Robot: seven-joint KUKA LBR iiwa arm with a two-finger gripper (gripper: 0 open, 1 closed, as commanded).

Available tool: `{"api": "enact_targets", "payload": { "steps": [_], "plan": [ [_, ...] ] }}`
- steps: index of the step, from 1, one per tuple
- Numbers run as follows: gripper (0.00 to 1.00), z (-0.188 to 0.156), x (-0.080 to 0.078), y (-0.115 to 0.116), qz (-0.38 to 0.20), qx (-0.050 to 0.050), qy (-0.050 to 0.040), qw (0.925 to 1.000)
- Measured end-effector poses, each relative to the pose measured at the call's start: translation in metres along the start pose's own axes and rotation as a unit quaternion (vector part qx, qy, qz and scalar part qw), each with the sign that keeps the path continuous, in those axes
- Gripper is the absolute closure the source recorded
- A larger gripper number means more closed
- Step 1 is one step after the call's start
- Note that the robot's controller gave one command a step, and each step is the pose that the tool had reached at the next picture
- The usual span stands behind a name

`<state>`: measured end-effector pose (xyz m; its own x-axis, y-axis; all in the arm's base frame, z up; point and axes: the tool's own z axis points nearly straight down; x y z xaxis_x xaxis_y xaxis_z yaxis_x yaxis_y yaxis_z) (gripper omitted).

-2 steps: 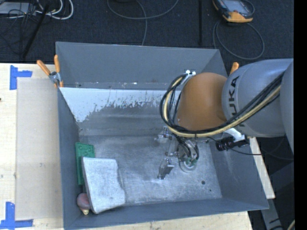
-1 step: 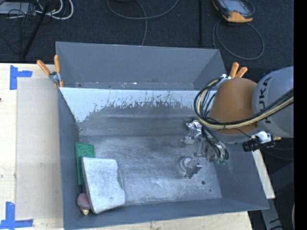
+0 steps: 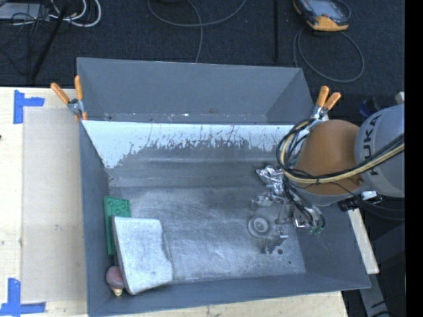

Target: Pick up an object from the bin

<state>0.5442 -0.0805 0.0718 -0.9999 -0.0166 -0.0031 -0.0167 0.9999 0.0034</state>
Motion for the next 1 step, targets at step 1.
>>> {"api": "enact_targets", "payload": {
  "steps": [1],
  "plan": [
    [1.00,-0.0014,0.0006,-0.0012,0.001,0.000,0.0023,1.0000]
  ]
}}
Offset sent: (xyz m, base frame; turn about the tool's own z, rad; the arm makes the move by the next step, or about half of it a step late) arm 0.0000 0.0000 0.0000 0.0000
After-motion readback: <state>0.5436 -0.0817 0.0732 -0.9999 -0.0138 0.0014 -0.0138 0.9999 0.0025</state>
